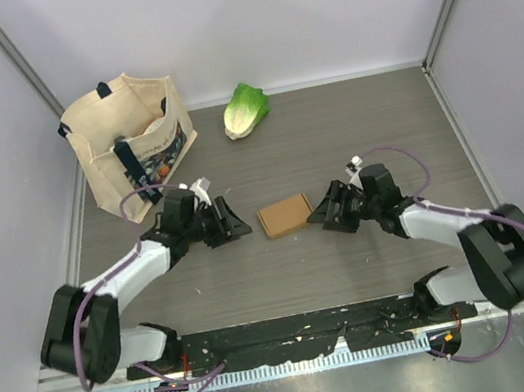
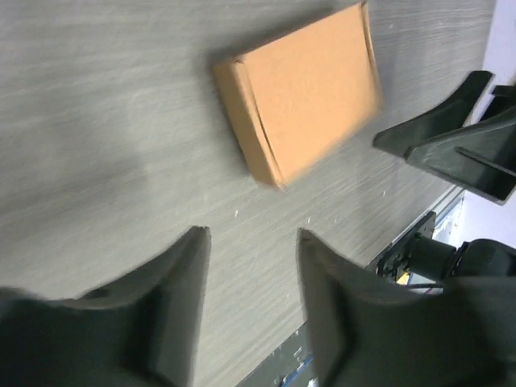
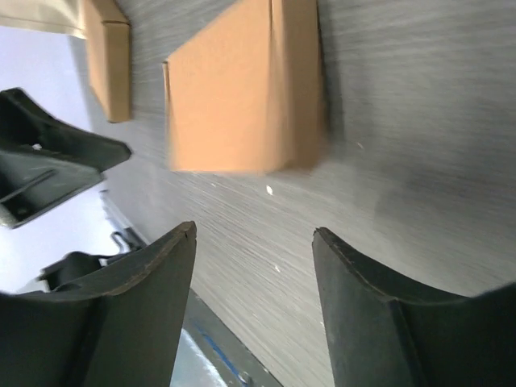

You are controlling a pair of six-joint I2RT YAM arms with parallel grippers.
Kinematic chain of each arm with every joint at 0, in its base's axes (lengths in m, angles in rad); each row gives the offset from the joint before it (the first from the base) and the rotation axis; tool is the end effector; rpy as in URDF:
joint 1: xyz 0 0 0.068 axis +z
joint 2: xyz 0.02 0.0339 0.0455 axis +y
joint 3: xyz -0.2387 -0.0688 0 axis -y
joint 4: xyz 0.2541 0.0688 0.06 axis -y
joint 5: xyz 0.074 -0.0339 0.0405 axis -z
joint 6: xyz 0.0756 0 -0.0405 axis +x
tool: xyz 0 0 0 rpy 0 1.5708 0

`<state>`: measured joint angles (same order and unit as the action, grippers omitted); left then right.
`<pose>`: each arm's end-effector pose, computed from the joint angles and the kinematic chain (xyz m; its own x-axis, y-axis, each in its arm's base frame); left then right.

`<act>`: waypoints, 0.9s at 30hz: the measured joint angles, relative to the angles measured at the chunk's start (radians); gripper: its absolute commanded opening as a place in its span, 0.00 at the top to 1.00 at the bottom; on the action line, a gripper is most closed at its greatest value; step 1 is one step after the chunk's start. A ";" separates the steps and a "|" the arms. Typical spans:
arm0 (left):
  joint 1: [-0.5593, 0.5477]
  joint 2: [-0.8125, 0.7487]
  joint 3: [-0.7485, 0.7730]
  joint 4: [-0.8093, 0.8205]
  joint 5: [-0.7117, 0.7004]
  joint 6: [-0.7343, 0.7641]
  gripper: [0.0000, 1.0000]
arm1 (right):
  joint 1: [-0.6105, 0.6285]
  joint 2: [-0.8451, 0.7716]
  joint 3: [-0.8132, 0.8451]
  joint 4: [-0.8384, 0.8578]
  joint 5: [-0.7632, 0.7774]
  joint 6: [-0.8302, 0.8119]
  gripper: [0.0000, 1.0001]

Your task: Fold the paper box

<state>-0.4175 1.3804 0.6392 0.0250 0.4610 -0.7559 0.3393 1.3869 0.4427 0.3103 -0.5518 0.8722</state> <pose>0.2694 -0.1563 0.1275 -0.8962 -0.2745 -0.3485 0.0758 0.6793 -0.7299 0.2560 0.1324 0.0956 -0.8812 0.3805 -0.2804 -0.0108 0.5770 0.8167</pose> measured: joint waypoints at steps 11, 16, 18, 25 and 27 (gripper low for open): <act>0.000 -0.174 0.061 -0.198 -0.028 -0.001 0.30 | 0.002 -0.177 0.099 -0.409 0.117 -0.238 0.25; -0.046 0.027 0.084 -0.145 -0.016 -0.039 0.38 | 0.002 -0.063 0.140 -0.410 0.182 -0.331 0.28; -0.079 0.095 0.103 -0.132 -0.021 -0.054 0.39 | 0.009 -0.006 0.167 -0.388 0.198 -0.360 0.31; -0.169 0.302 0.179 -0.005 -0.042 -0.137 0.41 | 0.117 0.186 0.292 -0.318 0.266 -0.416 0.47; -0.171 0.320 0.177 0.011 -0.048 -0.163 0.45 | 0.151 0.219 0.320 -0.306 0.297 -0.423 0.49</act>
<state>-0.5884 1.7004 0.8165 0.0357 0.4126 -0.9188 0.4900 1.6058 0.7624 0.0048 -0.2546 0.4488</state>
